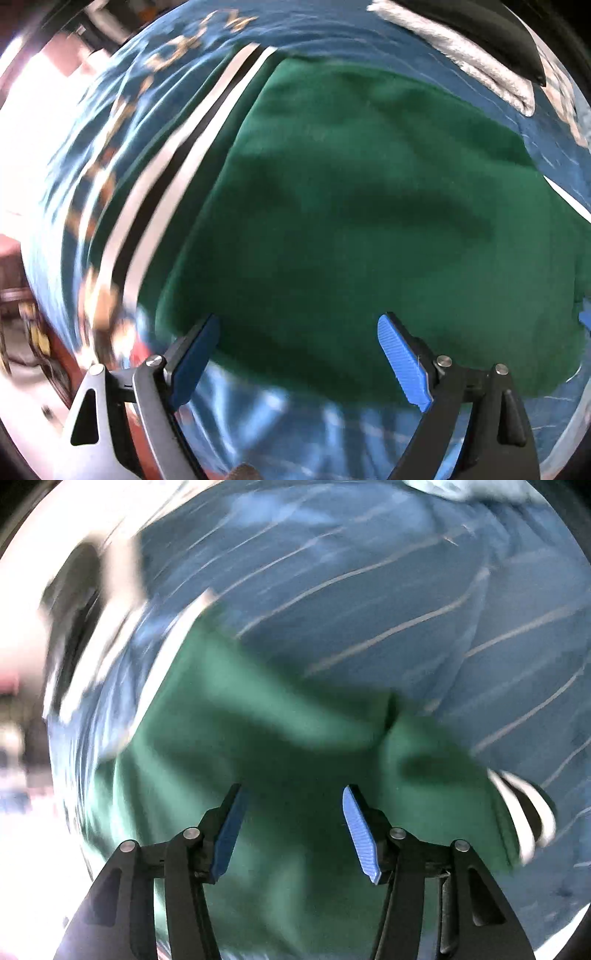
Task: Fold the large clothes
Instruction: 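Fold the band over with the left tool and release while the right tool flattens the jacket, then grasp the striped cuff with the left tool and lift it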
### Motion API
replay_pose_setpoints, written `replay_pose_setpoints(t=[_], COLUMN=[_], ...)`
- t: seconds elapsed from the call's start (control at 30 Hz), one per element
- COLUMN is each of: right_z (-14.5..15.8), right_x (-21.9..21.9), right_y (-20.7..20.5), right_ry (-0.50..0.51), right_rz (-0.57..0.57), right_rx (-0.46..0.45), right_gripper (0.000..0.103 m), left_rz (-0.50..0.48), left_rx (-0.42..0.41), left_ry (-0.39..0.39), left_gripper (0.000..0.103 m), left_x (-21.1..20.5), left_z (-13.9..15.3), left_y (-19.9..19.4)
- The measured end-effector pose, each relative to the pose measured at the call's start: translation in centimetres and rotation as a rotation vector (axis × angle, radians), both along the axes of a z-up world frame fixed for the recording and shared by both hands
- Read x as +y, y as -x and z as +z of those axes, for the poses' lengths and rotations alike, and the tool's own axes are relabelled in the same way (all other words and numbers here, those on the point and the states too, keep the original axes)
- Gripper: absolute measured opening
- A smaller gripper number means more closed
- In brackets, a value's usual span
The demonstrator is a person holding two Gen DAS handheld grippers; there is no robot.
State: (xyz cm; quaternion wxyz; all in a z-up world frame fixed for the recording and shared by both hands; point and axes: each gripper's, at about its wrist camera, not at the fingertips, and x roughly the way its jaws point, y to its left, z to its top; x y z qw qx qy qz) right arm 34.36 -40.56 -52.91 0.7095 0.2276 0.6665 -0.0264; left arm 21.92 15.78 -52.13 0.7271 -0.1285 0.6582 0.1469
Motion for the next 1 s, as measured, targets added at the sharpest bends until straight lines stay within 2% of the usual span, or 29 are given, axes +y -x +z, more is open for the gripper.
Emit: replay_pose_setpoints(t=[0.1,0.2,0.37,0.47,0.57,0.67,0.7,0.8,0.9,0.93,0.97,1.0], right_z=[-0.5,-3.3,-4.1,-4.1,-4.3,-4.1,-4.0,-3.7,-4.0,-4.1,-4.3,-4.5], right_x=[4.2,5.8,7.9,8.4,9.5,9.9,10.0,9.6,8.9,8.7,9.1,9.4], right_y=[2.8,4.5,4.5,4.5,4.0,3.7,3.5,2.7,2.0,2.0,2.0,2.1], right_ry=[0.041,0.060,0.138,0.132,0.142,0.145,0.140,0.111,0.101,0.108,0.124,0.140], right_rz=[0.189,0.247,0.324,0.351,0.391,0.397,0.389,0.355,0.343,0.352,0.372,0.390], right_rx=[0.072,0.171,0.161,0.163,0.172,0.193,0.198,0.214,0.221,0.220,0.216,0.214], right_gripper=[0.057,0.057,0.062,0.063,0.063,0.063,0.063,0.063,0.063,0.063,0.063,0.063], left_rz=[0.091,0.193,0.282,0.332,0.346,0.379,0.449,0.650,0.788,0.815,0.837,0.855], left_rx=[0.023,0.013,-0.061,-0.110,-0.109,-0.134,-0.202,-0.363,-0.478,-0.489,-0.502,-0.519], left_ry=[0.038,0.098,0.050,0.009,-0.014,0.060,0.113,0.203,0.322,0.338,0.353,0.353], left_gripper=[0.088,0.088,0.103,0.103,0.103,0.103,0.103,0.103,0.102,0.101,0.092,0.071], left_x=[-0.7,-1.1,-1.9,-2.4,-3.0,-2.3,-1.2,2.6,5.9,6.5,7.2,8.0], left_z=[-2.1,-4.8,-5.5,-6.0,-5.8,-4.8,-3.4,-0.7,-1.7,-2.7,-3.7,-4.3], left_y=[2.0,2.9,3.1,3.1,3.0,3.4,4.5,7.2,8.3,8.3,8.2,7.6])
